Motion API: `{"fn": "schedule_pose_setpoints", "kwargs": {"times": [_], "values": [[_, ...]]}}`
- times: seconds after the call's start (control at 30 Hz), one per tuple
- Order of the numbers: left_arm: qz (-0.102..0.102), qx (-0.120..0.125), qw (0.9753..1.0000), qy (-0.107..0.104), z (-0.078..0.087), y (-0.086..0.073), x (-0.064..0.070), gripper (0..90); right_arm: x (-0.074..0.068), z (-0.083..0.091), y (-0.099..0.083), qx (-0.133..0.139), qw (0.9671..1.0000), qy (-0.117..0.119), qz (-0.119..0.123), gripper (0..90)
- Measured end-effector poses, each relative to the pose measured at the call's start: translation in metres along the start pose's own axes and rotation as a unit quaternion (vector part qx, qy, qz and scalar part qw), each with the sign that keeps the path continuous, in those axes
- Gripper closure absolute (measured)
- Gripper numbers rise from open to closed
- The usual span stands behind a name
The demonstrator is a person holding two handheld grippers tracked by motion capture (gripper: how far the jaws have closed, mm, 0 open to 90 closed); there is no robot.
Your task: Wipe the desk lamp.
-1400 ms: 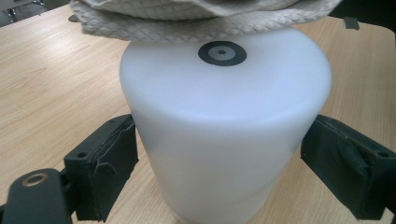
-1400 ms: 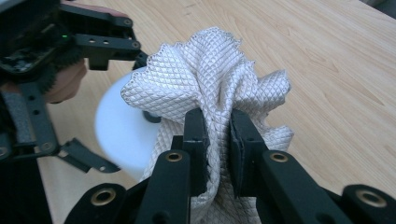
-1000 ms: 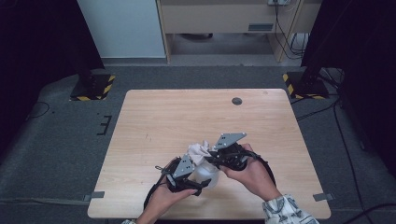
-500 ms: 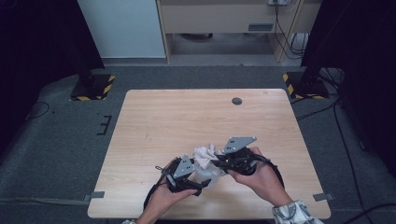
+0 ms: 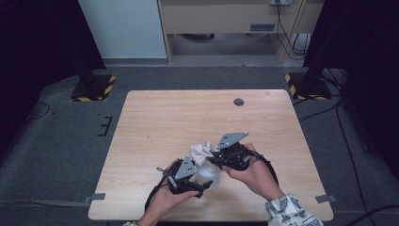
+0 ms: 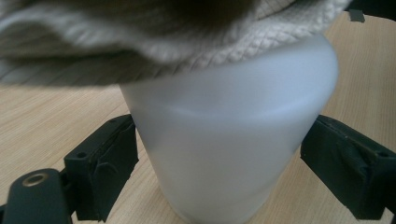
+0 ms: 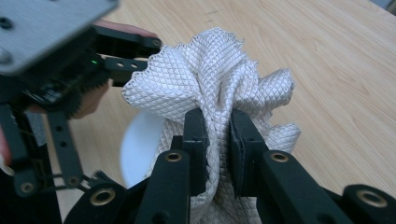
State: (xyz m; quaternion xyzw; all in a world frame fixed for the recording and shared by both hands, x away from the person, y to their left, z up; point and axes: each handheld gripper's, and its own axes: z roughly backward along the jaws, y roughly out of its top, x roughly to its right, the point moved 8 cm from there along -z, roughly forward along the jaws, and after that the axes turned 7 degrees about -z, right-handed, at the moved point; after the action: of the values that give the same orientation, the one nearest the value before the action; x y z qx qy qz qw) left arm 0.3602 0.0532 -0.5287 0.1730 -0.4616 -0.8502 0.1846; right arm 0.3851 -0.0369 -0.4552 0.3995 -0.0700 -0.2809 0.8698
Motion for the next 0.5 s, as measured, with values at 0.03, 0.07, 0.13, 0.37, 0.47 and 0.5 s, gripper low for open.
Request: {"fn": "schedule_pose_setpoints", "kwargs": {"times": [0.03, 0.07, 0.13, 0.37, 0.47, 0.5], "values": [[0.000, 0.000, 1.0000, -0.001, 0.000, 0.000, 0.000, 10.3, -0.003, -0.001, 0.001, -0.002, 1.0000, 0.004, 0.005, 78.8], [0.000, 0.000, 1.0000, -0.001, 0.000, 0.000, 0.000, 10.3, -0.007, -0.001, 0.002, -0.002, 0.9999, 0.007, 0.007, 78.8], [0.001, 0.000, 1.0000, -0.004, 0.000, 0.000, 0.001, 10.3, -0.012, 0.000, 0.002, -0.003, 0.9998, 0.011, 0.014, 78.8], [-0.002, -0.001, 1.0000, -0.007, -0.001, 0.000, 0.001, 10.2, -0.022, 0.017, -0.010, -0.003, 0.9995, 0.017, 0.025, 78.7], [-0.001, -0.001, 1.0000, -0.009, -0.001, 0.000, 0.002, 10.3, -0.019, 0.022, -0.013, -0.003, 0.9996, 0.013, 0.024, 78.7], [-0.001, -0.001, 1.0000, -0.008, 0.000, 0.000, 0.002, 10.5, -0.012, 0.027, -0.016, -0.003, 0.9998, 0.005, 0.021, 78.7]]}}
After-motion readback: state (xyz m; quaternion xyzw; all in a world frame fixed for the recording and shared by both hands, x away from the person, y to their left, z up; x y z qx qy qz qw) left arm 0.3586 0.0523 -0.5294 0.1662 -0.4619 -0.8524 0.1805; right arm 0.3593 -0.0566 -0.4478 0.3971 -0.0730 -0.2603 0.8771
